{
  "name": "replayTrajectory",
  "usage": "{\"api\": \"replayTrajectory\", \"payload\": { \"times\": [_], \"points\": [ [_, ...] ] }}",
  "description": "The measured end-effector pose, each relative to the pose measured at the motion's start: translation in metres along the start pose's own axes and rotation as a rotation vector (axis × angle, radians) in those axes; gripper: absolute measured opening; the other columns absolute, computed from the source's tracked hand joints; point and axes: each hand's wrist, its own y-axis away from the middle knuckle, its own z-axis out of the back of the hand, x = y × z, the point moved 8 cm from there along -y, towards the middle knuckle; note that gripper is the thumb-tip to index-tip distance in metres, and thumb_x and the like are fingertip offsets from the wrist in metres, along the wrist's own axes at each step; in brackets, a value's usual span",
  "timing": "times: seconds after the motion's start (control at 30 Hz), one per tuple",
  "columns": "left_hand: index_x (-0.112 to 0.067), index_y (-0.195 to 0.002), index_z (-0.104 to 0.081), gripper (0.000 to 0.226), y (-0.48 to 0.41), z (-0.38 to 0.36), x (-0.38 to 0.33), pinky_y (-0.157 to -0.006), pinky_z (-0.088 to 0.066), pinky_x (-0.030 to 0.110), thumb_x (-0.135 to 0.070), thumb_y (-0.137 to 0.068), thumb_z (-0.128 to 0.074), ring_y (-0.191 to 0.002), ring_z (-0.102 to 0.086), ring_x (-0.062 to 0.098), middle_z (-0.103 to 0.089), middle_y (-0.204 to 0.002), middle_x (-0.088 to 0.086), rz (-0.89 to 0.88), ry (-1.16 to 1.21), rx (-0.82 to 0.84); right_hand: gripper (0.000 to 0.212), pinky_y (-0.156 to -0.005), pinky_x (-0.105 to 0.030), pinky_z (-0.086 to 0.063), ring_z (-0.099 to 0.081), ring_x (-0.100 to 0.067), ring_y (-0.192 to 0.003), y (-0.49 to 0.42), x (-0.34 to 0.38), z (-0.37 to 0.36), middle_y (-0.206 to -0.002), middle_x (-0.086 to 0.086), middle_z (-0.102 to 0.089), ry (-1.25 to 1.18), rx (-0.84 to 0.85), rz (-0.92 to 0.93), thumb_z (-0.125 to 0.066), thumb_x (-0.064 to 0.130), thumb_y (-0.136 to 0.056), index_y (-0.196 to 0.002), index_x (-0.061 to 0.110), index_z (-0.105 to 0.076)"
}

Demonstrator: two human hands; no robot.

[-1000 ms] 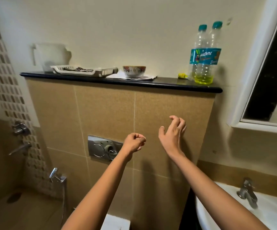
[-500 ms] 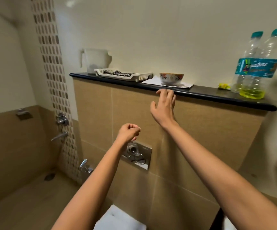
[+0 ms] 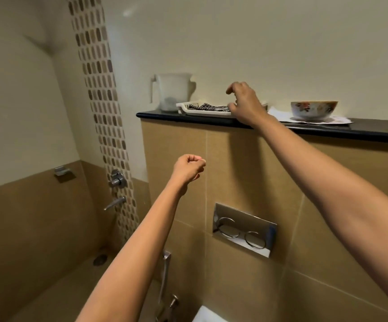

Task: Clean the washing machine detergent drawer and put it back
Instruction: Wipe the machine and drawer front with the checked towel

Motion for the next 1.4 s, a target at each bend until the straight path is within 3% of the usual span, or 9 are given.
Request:
{"api": "replayTrajectory", "payload": {
  "times": [0.23,0.37,0.47,0.77,0.9,1.0,1.1,1.17,1.4],
  "points": [
    [-0.01,-0.103,-0.061,0.012,-0.043,0.033,0.005,-0.069,-0.048,0.021,-0.012,-0.091,-0.061,-0.08,-0.059,0.009,-0.063,-0.09,0.001,-0.017,0.006,0.052,0.036,-0.097,-0.028,-0.043,-0.06,-0.027,-0.109,-0.062,-0.005,-0.046,-0.115,-0.016,-0.066,0.004,0.168,-0.112,-0.053,-0.006,-0.083,-0.113,0.005,-0.068],
    [-0.014,-0.1,-0.061,0.01,-0.057,0.042,0.016,-0.073,-0.051,0.023,-0.013,-0.09,-0.062,-0.081,-0.06,0.009,-0.063,-0.089,-0.002,-0.017,0.024,0.076,0.036,-0.099,-0.028,-0.041,-0.058,-0.025,-0.114,-0.07,-0.016,-0.072,-0.119,-0.014,-0.065,0.005,0.256,-0.216,-0.07,0.009,-0.082,-0.118,0.005,-0.066],
    [-0.015,-0.097,-0.061,0.008,-0.065,0.048,0.026,-0.074,-0.051,0.025,-0.012,-0.09,-0.063,-0.081,-0.061,0.009,-0.063,-0.09,-0.002,-0.001,0.028,0.076,0.034,-0.101,-0.027,-0.038,-0.055,-0.025,-0.118,-0.071,-0.026,-0.085,-0.122,-0.013,-0.065,0.005,0.27,-0.292,-0.069,0.018,-0.086,-0.118,0.005,-0.067],
    [-0.016,-0.094,-0.061,0.007,-0.076,0.048,0.033,-0.073,-0.051,0.024,-0.012,-0.089,-0.063,-0.08,-0.061,0.008,-0.064,-0.089,-0.002,0.011,0.044,0.111,0.025,-0.103,-0.029,-0.039,-0.056,-0.024,-0.118,-0.083,-0.03,-0.088,-0.119,-0.011,-0.067,0.102,0.251,-0.338,-0.062,0.005,-0.088,-0.112,0.005,-0.071],
    [-0.015,-0.096,-0.061,0.008,-0.072,0.048,0.036,-0.071,-0.051,0.022,-0.011,-0.089,-0.063,-0.078,-0.06,0.008,-0.063,-0.088,-0.002,0.016,0.048,0.119,0.023,-0.096,-0.031,-0.047,-0.062,-0.027,-0.107,-0.081,-0.039,-0.085,-0.108,-0.017,-0.069,0.049,0.144,-0.404,-0.071,0.003,-0.081,-0.103,-0.002,-0.072],
    [-0.014,-0.098,-0.06,0.009,-0.067,0.055,0.037,-0.072,-0.05,0.023,-0.011,-0.09,-0.062,-0.078,-0.06,0.009,-0.063,-0.089,-0.001,0.016,0.05,0.108,0.021,-0.087,-0.036,-0.055,-0.067,-0.029,-0.094,-0.078,-0.047,-0.074,-0.103,-0.021,-0.068,-0.191,-0.002,-0.547,-0.073,-0.003,-0.078,-0.099,-0.006,-0.07],
    [-0.014,-0.096,-0.06,0.007,-0.061,0.069,0.034,-0.073,-0.049,0.025,-0.011,-0.09,-0.062,-0.08,-0.06,0.01,-0.063,-0.089,0.001,0.008,0.053,0.084,0.006,-0.067,-0.027,-0.057,-0.063,-0.022,-0.08,-0.079,-0.04,-0.048,-0.094,-0.012,-0.062,-0.423,-0.231,-0.621,-0.066,-0.005,-0.08,-0.081,0.001,-0.067],
    [-0.014,-0.095,-0.06,0.007,-0.057,0.08,0.033,-0.074,-0.05,0.026,-0.011,-0.089,-0.062,-0.079,-0.06,0.01,-0.063,-0.088,0.0,0.008,0.061,0.064,0.025,-0.053,-0.022,-0.055,-0.059,-0.018,-0.069,-0.081,-0.029,-0.031,-0.084,-0.007,-0.056,-0.587,-0.36,-0.636,-0.059,-0.005,-0.082,-0.063,0.011,-0.053],
    [-0.014,-0.1,-0.061,0.014,-0.03,0.123,0.033,-0.086,-0.055,0.032,-0.017,-0.088,-0.067,-0.082,-0.063,0.011,-0.065,-0.088,-0.001,0.025,0.076,-0.049,0.02,-0.075,-0.038,-0.045,-0.05,-0.018,-0.079,-0.093,0.055,0.012,-0.078,-0.004,-0.052,-0.876,-0.487,-0.378,-0.053,0.006,-0.085,-0.071,0.019,-0.048]
  ]
}}
